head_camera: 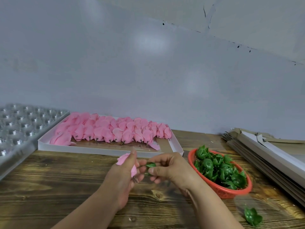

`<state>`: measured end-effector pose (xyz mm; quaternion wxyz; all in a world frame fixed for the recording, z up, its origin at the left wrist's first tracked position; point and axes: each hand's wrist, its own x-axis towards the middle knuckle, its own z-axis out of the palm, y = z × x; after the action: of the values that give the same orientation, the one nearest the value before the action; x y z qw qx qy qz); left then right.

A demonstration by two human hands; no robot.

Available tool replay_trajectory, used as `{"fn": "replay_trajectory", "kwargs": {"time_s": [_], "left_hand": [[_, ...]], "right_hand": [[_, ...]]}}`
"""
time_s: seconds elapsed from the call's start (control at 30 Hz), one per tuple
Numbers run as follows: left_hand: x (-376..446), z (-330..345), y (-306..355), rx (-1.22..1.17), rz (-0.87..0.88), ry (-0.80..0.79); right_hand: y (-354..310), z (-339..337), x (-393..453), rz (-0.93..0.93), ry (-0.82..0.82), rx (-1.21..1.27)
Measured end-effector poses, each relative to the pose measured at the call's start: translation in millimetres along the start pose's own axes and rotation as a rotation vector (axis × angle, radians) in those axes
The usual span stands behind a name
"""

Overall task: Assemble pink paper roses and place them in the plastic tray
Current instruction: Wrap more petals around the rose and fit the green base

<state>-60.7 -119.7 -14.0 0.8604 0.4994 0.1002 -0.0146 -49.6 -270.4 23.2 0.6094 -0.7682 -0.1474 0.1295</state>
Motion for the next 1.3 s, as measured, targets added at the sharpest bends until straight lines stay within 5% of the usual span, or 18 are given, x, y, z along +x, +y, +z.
{"fn": "replay_trajectory", "kwargs": {"time_s": [0.13,0.4,1.03,1.3], "left_hand": [[1.4,0.0,-0.6,0.038,0.123,0.069],[5.4,-2.5,-2.9,-0.059,0.081,-0.049],[5.7,-1.7,2.8,-0.144,0.097,-0.164],[1.0,0.3,6.0,-0.211,0.108,-0.206]], "right_hand": [[-1.4,3.9,-0.5,0.07,0.007,0.051],[1.3,39.3,1.0,0.088,-0.054,0.345],[1.7,63.1,4.2,0.015,0.237,0.696],[4.0,64.9,4.9,-0.059,0.281,0.633]]}}
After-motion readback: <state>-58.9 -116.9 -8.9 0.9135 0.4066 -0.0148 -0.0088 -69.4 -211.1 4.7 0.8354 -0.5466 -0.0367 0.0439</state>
